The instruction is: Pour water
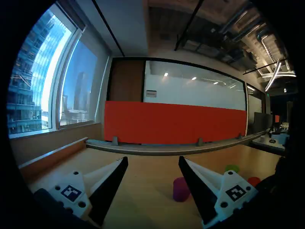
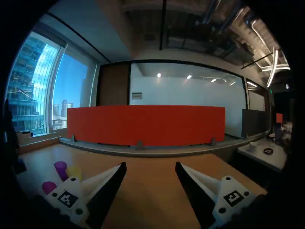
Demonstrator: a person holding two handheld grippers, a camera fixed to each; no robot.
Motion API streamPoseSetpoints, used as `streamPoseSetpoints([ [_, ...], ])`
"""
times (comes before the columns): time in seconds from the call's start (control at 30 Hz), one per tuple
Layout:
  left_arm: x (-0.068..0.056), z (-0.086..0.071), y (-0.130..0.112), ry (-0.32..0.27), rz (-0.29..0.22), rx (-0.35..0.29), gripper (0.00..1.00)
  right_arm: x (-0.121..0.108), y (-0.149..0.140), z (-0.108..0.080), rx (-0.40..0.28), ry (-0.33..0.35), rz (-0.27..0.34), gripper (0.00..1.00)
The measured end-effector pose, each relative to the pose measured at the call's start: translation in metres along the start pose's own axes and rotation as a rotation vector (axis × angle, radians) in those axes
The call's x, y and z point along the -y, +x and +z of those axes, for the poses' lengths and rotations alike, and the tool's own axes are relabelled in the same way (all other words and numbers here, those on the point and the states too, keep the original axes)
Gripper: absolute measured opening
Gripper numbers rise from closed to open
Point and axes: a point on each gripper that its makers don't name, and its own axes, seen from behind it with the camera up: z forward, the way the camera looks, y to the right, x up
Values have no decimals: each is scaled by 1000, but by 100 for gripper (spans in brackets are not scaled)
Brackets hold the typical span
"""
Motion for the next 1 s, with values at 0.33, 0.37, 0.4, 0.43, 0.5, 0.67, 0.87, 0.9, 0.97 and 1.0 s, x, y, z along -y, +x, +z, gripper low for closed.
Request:
streamPoseSetpoints([
  [0.33, -18, 16, 61, -69, 38, 14, 99, -2, 59, 7, 25, 50, 4, 99],
  [0.37, -20, 18, 65, -74, 41, 18, 99, -2, 65, 8, 27, 53, 7, 99],
  [0.4, -22, 19, 70, -82, 43, 24, 99, -2, 71, 9, 28, 58, 12, 99],
  [0.43, -24, 20, 74, -89, 45, 29, 99, -3, 76, 10, 27, 62, 16, 99],
  [0.5, -27, 23, 84, -103, 47, 38, 99, -4, 86, 12, 28, 69, 26, 99],
  [0.67, -36, 29, 112, -137, 52, 27, 99, -6, 104, 14, 34, 85, 40, 99],
  [0.87, -47, 31, 128, -174, 62, 22, 99, -1, 102, 16, 49, 116, 50, 99],
  [0.9, -50, 31, 129, -182, 62, 25, 99, 1, 102, 16, 52, 127, 50, 99],
  [0.97, -54, 32, 130, -197, 62, 31, 99, 5, 100, 16, 57, 147, 49, 99],
  [1.0, -57, 32, 130, -208, 59, 32, 99, 7, 100, 16, 59, 161, 48, 99],
])
